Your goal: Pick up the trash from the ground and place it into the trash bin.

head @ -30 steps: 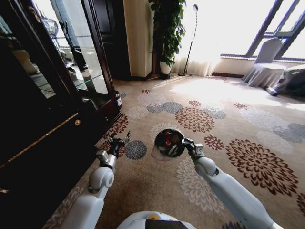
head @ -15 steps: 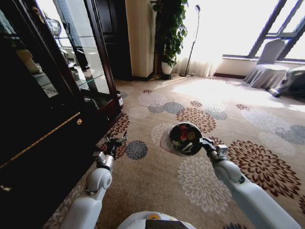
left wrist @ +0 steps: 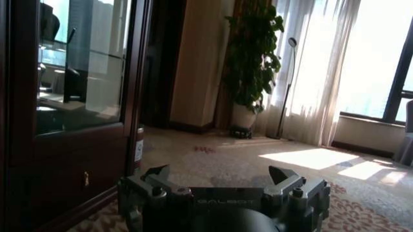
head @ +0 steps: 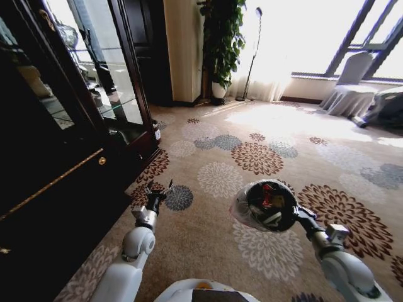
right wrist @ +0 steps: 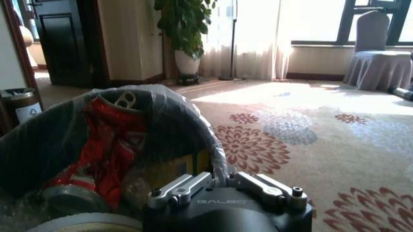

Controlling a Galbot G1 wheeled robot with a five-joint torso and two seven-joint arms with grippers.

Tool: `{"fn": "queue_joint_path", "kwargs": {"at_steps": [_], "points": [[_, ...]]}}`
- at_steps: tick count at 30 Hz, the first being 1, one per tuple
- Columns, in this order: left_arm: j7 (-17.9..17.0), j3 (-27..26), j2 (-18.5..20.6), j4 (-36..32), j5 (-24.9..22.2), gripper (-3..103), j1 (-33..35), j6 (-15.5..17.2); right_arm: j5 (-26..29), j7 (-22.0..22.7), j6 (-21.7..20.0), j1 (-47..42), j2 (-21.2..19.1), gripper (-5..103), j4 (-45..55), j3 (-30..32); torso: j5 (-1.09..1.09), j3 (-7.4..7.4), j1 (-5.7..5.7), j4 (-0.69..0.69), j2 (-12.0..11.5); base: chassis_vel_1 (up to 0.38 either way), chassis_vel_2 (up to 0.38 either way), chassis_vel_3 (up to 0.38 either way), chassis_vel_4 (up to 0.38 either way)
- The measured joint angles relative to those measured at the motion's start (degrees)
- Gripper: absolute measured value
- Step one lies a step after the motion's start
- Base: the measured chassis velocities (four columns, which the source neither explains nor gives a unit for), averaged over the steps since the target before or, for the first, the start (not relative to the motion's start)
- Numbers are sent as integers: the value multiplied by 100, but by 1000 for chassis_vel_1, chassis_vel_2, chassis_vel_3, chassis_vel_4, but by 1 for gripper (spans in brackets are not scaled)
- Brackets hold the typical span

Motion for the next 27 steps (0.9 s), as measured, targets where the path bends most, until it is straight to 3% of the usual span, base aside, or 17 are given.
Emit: {"fn": "queue_joint_path", "kwargs": {"at_steps": [13, 20, 27], "points": [[-49, 76, -64, 124, 84, 100, -17, -141, 3, -105, 152, -502, 393, 1, -112, 407, 0, 0, 0, -3, 0, -260, -239, 269, 254], [-112, 144, -71, 253, 159, 100, -56, -285, -293, -142, 209, -289, 974, 1, -144, 500, 0, 0, 1, -1, 0, -335, -346, 342, 355], [-203, 253, -129, 353, 467, 100, -65, -372, -516, -216, 599, -339, 1386, 1, -196, 597, 0, -2, 0, -2, -5, -334, -353, 346, 355]]}}
